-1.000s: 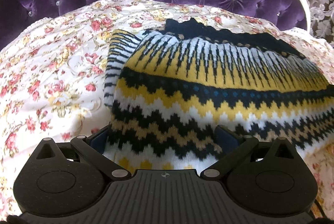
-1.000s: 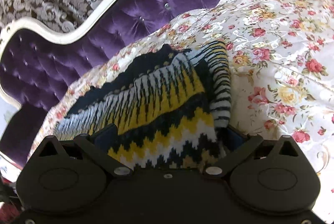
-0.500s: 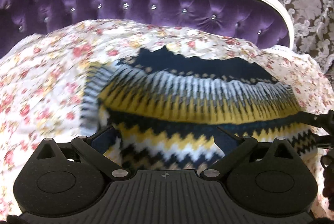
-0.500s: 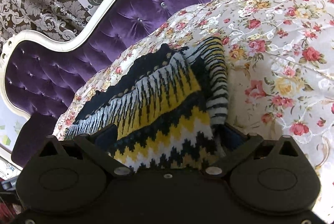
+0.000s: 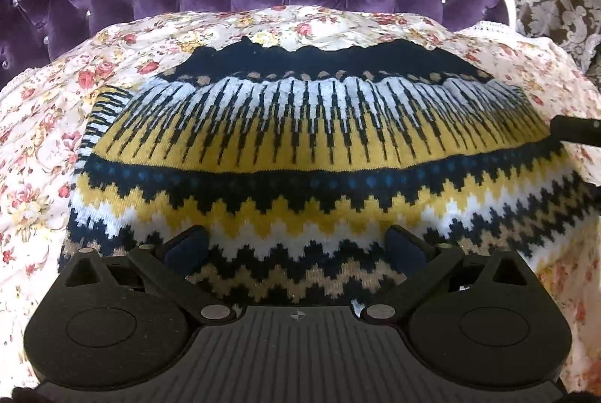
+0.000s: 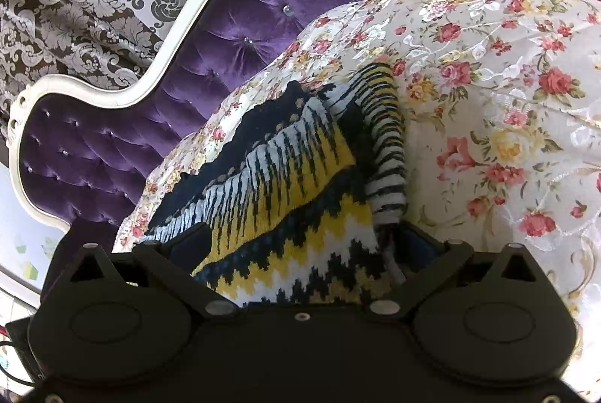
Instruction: Fold small clothes
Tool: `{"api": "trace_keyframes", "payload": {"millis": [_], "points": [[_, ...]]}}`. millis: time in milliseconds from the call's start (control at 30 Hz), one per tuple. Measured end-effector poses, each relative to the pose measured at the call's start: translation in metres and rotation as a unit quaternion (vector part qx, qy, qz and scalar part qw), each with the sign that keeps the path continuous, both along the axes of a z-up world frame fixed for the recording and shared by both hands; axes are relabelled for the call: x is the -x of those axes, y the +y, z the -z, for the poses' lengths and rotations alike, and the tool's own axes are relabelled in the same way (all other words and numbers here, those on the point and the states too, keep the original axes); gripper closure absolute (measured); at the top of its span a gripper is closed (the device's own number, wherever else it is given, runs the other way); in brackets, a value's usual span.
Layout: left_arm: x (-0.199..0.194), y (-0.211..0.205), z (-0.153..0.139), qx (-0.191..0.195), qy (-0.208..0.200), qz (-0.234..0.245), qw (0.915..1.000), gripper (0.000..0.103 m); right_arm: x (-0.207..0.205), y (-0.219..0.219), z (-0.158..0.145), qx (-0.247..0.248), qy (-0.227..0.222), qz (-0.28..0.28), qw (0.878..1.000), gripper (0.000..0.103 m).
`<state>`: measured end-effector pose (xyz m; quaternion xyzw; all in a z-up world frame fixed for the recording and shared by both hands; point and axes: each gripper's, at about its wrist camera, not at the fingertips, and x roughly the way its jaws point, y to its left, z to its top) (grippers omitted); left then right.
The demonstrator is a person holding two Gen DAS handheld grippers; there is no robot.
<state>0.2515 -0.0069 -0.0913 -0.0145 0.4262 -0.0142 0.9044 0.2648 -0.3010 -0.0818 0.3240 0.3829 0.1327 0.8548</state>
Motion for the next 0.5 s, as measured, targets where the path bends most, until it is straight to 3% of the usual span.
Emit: {"api": "trace_keyframes", "payload": {"millis": [333, 500], "points": [[0.001, -0.01, 0.005, -0.014, -0.024, -0.018, 0.9995, 0.0, -0.005, -0.019, 0.012, -0.099, -0.006, 0.035, 0.994, 0.0], [0.001, -0.006, 0.004, -0.007, -0.024, -0.007, 0.9997, 0.0, -0.008, -0.013, 0.013, -0.093, -0.023, 0.033, 0.995, 0.0]]}}
